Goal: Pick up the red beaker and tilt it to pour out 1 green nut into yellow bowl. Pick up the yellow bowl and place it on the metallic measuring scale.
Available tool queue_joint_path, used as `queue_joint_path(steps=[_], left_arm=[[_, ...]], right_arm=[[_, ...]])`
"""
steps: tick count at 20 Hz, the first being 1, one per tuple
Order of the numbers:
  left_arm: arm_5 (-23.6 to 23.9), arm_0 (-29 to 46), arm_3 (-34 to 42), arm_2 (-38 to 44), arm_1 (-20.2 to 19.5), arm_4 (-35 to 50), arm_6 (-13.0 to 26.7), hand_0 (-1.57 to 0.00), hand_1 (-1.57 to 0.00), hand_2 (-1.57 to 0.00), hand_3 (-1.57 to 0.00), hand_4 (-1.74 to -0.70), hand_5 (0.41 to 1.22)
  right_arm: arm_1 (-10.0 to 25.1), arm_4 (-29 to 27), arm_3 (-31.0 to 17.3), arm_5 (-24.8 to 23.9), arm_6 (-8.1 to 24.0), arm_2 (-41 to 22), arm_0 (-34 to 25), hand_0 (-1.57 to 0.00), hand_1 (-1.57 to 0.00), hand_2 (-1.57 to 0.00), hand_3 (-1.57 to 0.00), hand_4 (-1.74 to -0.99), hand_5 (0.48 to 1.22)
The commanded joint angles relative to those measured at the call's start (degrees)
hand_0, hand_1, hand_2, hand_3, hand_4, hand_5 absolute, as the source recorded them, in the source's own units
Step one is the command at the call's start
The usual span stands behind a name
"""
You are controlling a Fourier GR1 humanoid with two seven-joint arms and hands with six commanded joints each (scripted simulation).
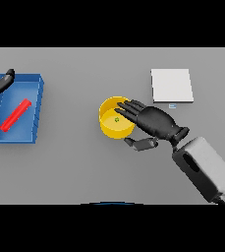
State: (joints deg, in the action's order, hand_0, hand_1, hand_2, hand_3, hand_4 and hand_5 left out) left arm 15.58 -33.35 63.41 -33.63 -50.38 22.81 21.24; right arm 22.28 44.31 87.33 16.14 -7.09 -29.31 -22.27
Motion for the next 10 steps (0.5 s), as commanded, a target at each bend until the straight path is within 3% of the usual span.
queue_joint_path(steps=[1,4,10], left_arm=[[0.02,-0.11,-0.25,-0.05,0.35,-0.02,-0.14,0.00,0.00,0.00,0.00,-0.71,0.680],[-0.45,0.54,0.39,0.42,-0.18,0.89,-0.18,0.00,0.00,0.00,0.00,-0.72,0.684],[-0.54,1.19,-0.05,0.83,0.09,1.31,-1.78,0.00,0.00,0.00,0.00,-0.72,0.686]], right_arm=[[0.45,0.78,-1.07,1.31,-0.90,-1.11,-1.69,0.00,0.00,0.00,0.00,-1.216,0.706],[1.24,2.97,-4.95,4.19,-3.37,-4.05,-6.54,0.00,0.00,0.00,0.00,-1.212,0.705],[-0.46,6.90,-12.28,8.23,-3.48,-9.47,-12.56,0.00,0.00,0.00,0.00,-1.226,0.702]])
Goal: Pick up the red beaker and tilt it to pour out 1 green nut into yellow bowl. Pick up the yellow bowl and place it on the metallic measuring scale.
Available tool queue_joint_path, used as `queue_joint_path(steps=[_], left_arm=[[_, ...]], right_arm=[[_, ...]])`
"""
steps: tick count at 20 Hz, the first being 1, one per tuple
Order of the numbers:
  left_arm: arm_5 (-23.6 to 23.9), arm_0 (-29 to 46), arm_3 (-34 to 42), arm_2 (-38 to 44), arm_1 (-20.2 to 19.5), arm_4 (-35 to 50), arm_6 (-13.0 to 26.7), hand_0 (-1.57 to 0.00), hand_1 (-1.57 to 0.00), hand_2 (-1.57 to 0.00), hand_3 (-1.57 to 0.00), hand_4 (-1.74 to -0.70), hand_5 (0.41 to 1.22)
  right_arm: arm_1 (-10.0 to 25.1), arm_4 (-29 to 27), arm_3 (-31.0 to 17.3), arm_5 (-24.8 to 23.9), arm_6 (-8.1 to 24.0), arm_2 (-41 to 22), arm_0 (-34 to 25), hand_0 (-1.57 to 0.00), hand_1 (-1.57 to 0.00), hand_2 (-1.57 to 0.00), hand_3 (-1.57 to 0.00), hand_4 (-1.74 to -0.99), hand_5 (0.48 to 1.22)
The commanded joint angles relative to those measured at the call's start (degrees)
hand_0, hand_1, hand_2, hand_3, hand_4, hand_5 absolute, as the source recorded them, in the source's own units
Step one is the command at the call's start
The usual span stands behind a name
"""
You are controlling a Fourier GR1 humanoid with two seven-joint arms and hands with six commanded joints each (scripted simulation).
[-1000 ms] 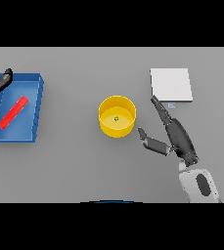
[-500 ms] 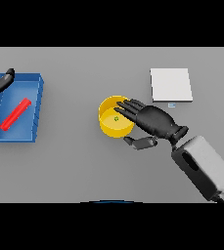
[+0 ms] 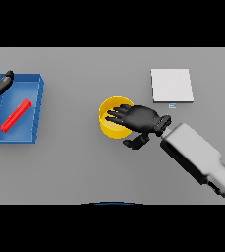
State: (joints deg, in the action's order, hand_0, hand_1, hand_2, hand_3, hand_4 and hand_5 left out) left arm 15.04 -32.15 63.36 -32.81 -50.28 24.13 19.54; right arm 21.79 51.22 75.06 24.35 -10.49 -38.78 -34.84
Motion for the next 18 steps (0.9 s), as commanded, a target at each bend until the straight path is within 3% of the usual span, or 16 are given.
queue_joint_path(steps=[1,8,13,15,16,18], left_arm=[[0.00,0.14,0.29,0.03,-0.16,0.12,0.20,0.00,0.00,0.00,0.00,-0.72,0.688],[-0.33,1.04,0.84,0.41,-0.99,0.60,-0.32,0.00,0.00,0.00,0.00,-0.72,0.686],[0.01,0.65,1.10,0.58,-0.81,0.65,-0.67,0.00,0.00,0.00,0.00,-0.71,0.686],[-0.18,0.83,1.03,0.73,-1.25,0.79,-0.45,0.00,0.00,0.00,0.00,-0.71,0.691],[-0.48,0.70,0.34,0.64,-0.68,0.69,-1.13,0.00,0.00,0.00,0.00,-0.72,0.692],[-0.63,1.07,0.27,0.81,-0.93,0.83,-1.53,0.00,0.00,0.00,0.00,-0.72,0.692]], right_arm=[[-0.23,0.51,-1.80,0.02,-0.21,-0.47,-0.91,0.00,0.00,0.00,0.00,-1.231,0.703],[-1.85,2.03,-8.40,2.87,-1.38,-3.28,-5.30,0.00,0.00,0.00,0.00,-1.281,0.740],[-4.51,1.06,-10.35,4.73,2.01,-2.54,-5.98,0.00,-0.02,-0.02,-0.04,-1.336,0.810],[-3.96,0.90,-10.04,5.21,1.59,-2.53,-5.56,-0.29,-0.24,-0.18,-0.17,-1.387,0.873],[-3.73,1.23,-9.63,5.15,1.08,-3.07,-5.39,-0.54,-0.47,-0.31,-0.26,-1.420,0.943],[-4.00,1.33,-10.27,4.59,0.10,-3.32,-5.95,-0.91,-0.87,-0.69,-0.46,-1.512,1.043]])
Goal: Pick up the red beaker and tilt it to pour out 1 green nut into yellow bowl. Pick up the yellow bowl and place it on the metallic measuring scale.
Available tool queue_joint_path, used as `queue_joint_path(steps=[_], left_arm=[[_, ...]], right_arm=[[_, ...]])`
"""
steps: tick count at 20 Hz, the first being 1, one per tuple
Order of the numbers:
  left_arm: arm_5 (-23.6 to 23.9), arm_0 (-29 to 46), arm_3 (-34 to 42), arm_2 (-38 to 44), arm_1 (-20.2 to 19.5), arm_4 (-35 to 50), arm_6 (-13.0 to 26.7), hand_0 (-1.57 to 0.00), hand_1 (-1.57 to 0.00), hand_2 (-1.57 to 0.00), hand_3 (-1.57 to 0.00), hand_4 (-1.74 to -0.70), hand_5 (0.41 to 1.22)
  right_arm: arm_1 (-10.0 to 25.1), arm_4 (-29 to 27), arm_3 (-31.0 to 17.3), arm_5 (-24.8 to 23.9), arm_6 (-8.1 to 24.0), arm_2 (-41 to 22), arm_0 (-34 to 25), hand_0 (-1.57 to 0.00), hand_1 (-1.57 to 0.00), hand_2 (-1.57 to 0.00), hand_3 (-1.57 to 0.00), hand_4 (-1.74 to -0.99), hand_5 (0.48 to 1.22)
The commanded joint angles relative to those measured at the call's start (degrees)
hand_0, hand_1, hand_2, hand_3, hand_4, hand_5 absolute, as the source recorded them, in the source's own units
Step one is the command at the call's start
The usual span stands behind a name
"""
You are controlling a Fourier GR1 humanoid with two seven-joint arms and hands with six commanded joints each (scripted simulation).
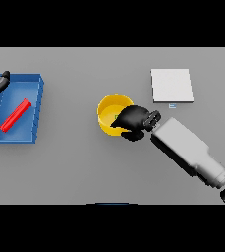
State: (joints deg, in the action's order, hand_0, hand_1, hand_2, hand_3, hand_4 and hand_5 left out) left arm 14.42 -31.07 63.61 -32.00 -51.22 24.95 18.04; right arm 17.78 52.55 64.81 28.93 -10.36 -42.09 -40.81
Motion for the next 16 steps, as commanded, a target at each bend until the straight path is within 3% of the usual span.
queue_joint_path(steps=[1,3,7,12,15,16], left_arm=[[0.30,-0.30,0.60,-0.07,-0.19,-0.14,0.58,0.00,0.00,0.00,0.00,-0.72,0.693],[0.37,0.09,1.04,0.23,-0.47,0.27,0.17,0.00,0.00,0.00,0.00,-0.72,0.696],[-0.69,-0.74,-0.17,-0.10,-0.15,-0.10,0.19,0.00,0.00,0.00,0.00,-0.72,0.695],[-0.83,-0.35,-0.47,-0.13,-0.07,-0.07,-0.15,0.00,0.00,0.00,0.00,-0.72,0.694],[-0.62,-0.20,0.13,-0.07,-0.03,0.23,0.29,0.00,0.00,0.00,0.00,-0.72,0.696],[-0.31,-0.61,0.43,-0.11,-0.02,0.13,0.95,0.00,0.00,0.00,0.00,-0.72,0.694]], right_arm=[[0.42,-0.46,0.61,0.84,-0.52,0.17,0.15,-1.05,-1.01,-0.87,-0.57,-1.552,1.079],[0.37,-0.73,0.97,0.52,-0.18,0.23,0.37,-1.23,-1.21,-1.12,-0.83,-1.614,1.130],[1.11,-0.56,0.90,-0.65,-1.41,0.02,0.04,-1.43,-1.42,-1.24,-1.18,-1.689,1.184],[0.93,-1.24,0.87,-2.22,-1.44,1.25,0.35,-1.53,-1.52,-1.32,-1.31,-1.724,1.209],[2.73,-2.88,3.38,0.30,-1.23,3.32,-0.14,-1.55,-1.55,-1.34,-1.33,-1.732,1.215],[2.72,-3.51,4.63,1.45,0.68,4.25,-0.19,-1.55,-1.55,-1.34,-1.32,-1.734,1.216]])
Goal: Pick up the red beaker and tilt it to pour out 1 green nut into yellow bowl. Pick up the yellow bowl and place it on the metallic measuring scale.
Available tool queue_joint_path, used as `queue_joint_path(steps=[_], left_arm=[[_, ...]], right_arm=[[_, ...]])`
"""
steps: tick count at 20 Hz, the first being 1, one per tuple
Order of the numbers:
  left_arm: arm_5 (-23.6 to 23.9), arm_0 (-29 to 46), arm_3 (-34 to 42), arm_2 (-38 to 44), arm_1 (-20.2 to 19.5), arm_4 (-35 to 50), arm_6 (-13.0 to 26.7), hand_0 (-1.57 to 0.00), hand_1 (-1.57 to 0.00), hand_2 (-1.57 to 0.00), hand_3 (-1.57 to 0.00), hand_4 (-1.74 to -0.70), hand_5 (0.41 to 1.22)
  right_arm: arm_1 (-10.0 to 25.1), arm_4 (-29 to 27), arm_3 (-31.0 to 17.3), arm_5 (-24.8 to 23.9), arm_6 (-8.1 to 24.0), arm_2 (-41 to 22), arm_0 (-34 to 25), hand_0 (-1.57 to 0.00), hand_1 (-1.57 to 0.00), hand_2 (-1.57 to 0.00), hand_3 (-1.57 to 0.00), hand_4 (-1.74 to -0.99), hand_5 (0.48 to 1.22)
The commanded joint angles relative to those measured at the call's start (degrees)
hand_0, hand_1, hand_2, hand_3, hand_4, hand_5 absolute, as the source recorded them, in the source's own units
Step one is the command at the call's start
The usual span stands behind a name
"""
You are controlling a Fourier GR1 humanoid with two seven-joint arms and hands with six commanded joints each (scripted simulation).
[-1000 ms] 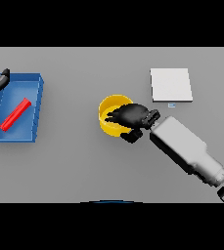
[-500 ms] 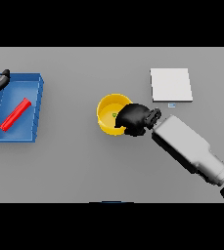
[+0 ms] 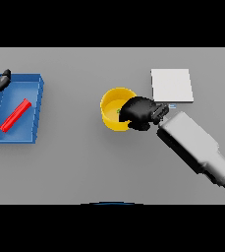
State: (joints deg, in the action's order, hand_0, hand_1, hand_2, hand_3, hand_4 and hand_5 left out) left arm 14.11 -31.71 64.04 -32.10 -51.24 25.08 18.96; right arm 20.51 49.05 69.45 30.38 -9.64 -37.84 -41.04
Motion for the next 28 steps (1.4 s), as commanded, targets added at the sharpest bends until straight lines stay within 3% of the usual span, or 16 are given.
queue_joint_path(steps=[1,5,7,14,19,23,24,28], left_arm=[[0.29,0.35,0.65,-0.03,-0.33,0.05,0.33,0.00,0.00,0.00,0.00,-0.72,0.693],[-0.30,0.51,0.18,-0.50,-0.12,-0.34,0.00,0.00,0.00,0.00,0.00,-0.72,0.686],[-0.55,-0.66,-0.54,-0.09,-0.24,-0.45,-0.02,0.00,0.00,0.00,0.00,-0.71,0.686],[0.26,0.74,1.99,-0.06,-1.24,0.01,0.51,0.00,0.00,0.00,0.00,-0.73,0.710],[0.79,0.58,3.48,-0.09,-2.19,0.32,3.46,0.00,0.00,0.00,0.00,-0.73,0.724],[0.99,1.04,3.38,-0.05,-1.70,0.44,2.87,0.00,0.00,0.00,0.00,-0.74,0.738],[0.75,1.01,3.13,-0.45,-1.55,0.13,3.10,0.00,0.00,0.00,0.00,-0.73,0.735],[0.57,0.84,2.90,-0.29,-2.00,0.10,3.63,0.00,0.00,0.00,0.00,-0.72,0.720]], right_arm=[[0.56,-0.45,1.72,0.74,0.44,0.52,0.47,-1.56,-1.56,-1.39,-1.28,-1.735,1.217],[3.63,-1.42,5.34,1.63,1.04,3.91,-0.21,-1.56,-1.56,-1.43,-1.19,-1.739,1.219],[4.70,-1.12,5.82,0.98,3.05,5.04,0.00,-1.57,-1.57,-1.48,-1.17,-1.740,1.220],[7.93,-0.56,4.11,-2.22,1.59,8.09,-0.38,-1.57,-1.57,-1.53,-1.15,-1.741,1.221],[7.94,-0.18,-4.16,-5.87,1.88,10.90,-3.38,-1.57,-1.57,-1.54,-1.15,-1.741,1.221],[9.03,0.75,-11.28,-10.46,-0.78,12.18,-4.19,-1.57,-1.57,-1.55,-1.15,-1.741,1.221],[9.08,1.10,-12.48,-11.12,0.33,12.37,-4.29,-1.57,-1.57,-1.54,-1.15,-1.741,1.221],[8.63,1.13,-19.36,-13.68,-0.80,13.47,-5.25,-1.57,-1.57,-1.49,-1.20,-1.741,1.221]])
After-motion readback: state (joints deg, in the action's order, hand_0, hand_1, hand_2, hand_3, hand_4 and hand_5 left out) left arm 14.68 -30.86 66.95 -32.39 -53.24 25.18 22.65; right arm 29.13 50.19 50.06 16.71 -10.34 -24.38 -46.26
